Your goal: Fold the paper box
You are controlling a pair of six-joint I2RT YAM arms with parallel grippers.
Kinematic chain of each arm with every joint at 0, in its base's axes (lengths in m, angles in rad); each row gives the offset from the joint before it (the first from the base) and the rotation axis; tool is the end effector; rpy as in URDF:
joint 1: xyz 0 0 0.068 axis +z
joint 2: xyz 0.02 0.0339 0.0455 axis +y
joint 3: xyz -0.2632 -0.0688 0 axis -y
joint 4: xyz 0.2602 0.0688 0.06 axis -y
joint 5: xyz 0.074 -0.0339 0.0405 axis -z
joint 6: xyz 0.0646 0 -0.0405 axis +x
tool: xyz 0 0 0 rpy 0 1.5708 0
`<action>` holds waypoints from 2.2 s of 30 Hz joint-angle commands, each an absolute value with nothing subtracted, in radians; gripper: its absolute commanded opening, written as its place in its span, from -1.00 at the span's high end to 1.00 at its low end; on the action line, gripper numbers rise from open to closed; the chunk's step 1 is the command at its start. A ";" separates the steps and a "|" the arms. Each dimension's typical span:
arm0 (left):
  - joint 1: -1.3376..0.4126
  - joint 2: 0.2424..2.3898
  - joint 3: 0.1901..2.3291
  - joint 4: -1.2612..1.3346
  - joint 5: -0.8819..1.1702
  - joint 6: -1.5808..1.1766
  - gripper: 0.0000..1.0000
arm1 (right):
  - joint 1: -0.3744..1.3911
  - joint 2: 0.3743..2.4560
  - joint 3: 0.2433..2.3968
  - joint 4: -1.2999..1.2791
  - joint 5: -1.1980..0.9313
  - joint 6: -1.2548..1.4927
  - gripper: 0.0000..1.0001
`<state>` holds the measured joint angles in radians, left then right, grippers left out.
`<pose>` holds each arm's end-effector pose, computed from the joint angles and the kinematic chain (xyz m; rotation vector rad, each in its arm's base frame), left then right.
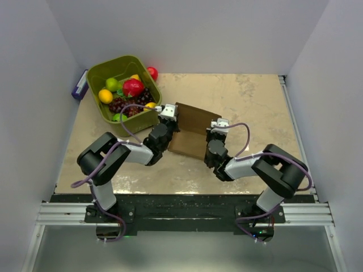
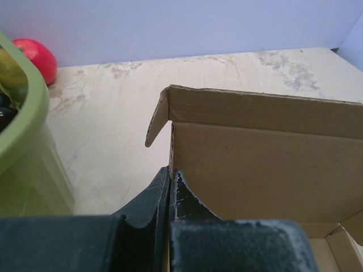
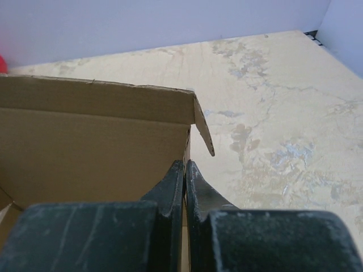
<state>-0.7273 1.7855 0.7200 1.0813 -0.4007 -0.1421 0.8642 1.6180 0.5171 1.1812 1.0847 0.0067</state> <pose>0.3066 -0.2391 0.1741 0.1396 1.5621 -0.3743 0.2431 0.1969 0.1799 0.2290 1.5172 -0.1147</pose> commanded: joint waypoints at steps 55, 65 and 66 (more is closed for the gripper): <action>-1.065 1.832 0.287 1.597 -0.552 -0.152 1.00 | 0.999 0.931 0.318 0.333 0.787 0.598 -0.47; -1.069 1.689 0.203 1.528 -0.486 -0.189 0.57 | 0.999 0.804 0.334 0.106 0.721 0.669 -0.61; -1.069 1.662 0.190 1.534 -0.480 -0.187 0.51 | 1.000 0.799 0.337 0.089 0.715 0.673 -0.61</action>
<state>-1.0592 1.7325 0.2420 1.3949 -0.5293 -0.1749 0.9947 0.8288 0.3191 0.1852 0.7612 0.6125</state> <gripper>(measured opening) 0.190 0.799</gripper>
